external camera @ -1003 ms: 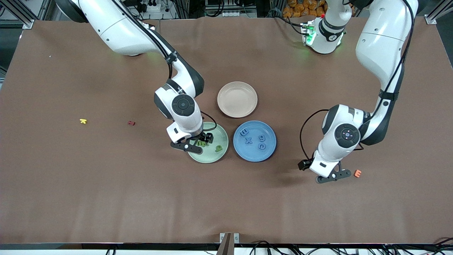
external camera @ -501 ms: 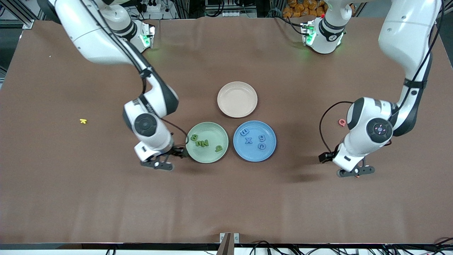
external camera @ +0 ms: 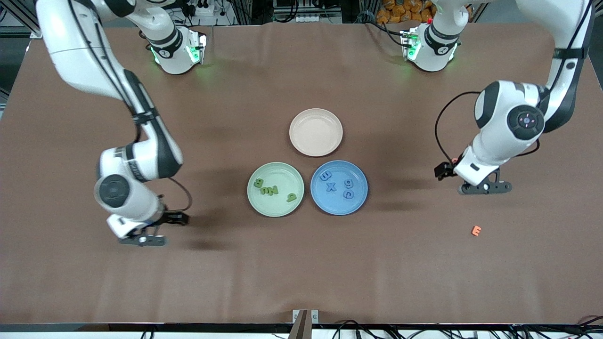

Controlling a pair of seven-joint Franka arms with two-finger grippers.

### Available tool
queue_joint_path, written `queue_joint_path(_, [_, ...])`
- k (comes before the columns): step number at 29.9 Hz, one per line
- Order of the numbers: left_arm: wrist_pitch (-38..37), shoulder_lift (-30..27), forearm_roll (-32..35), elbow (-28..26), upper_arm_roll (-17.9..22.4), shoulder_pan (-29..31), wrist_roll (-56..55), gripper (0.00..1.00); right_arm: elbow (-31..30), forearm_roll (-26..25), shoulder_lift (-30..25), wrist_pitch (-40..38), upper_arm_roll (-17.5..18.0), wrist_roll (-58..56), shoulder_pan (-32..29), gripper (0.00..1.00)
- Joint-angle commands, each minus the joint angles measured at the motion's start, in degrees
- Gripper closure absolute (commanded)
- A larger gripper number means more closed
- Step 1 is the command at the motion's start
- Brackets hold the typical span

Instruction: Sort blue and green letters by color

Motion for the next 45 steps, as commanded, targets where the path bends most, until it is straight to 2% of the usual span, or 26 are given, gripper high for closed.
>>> queue_joint_path(1, [-5.12, -9.66, -3.25, -4.91, 0.46, -0.04, 4.42, 0.00, -0.37, 6.42, -2.67, -1.02, -4.49, -11.78, -2.49, 0.00])
queue_joint_path(7, [-5.92, -13.09, -4.92, -4.64, 1.87, -0.04, 5.65, 0.00, -0.28, 10.12, -4.25, -1.11, -7.57, -20.92, -5.38, 0.00])
queue_joint_path(13, [-5.92, -15.82, -6.94, -4.03, 3.01, -0.04, 5.30, 0.00, -0.20, 9.94, -6.44, -3.83, -7.66, -21.64, -6.97, 0.00])
queue_joint_path(18, [-6.27, -15.82, -6.33, 2.02, 3.27, -0.47, 5.39, 0.00, 0.86, 9.94, -9.60, -9.27, -7.66, -21.46, -7.76, 0.00])
queue_joint_path(26, [-16.19, -15.21, -7.12, 14.77, 3.27, -0.65, 5.30, 0.00, 2.79, 9.94, -15.41, -19.29, -7.66, -21.11, -8.38, 0.00])
queue_joint_path(32, [-23.22, -15.74, -7.12, 20.57, 4.24, -0.56, 5.56, 0.00, 4.11, 9.94, -20.41, -25.19, -7.58, -21.02, -8.20, 0.00])
queue_joint_path(37, [-29.02, -15.65, -7.64, 24.44, 4.15, -0.65, 9.33, 0.00, 4.20, 9.59, -25.07, -27.30, -7.40, -21.02, -8.20, 0.00])
queue_joint_path(39, [-31.57, -15.74, -9.74, 25.59, 4.15, -0.74, 9.87, 0.00, 4.20, 9.50, -26.92, -28.00, -7.31, -21.02, -8.03, 0.00])
queue_joint_path(45, [-35.10, -15.56, -12.39, 26.03, 4.33, -0.39, 9.87, 0.00, 4.99, 9.68, -31.84, -33.89, -7.22, -21.02, -8.20, 0.00])
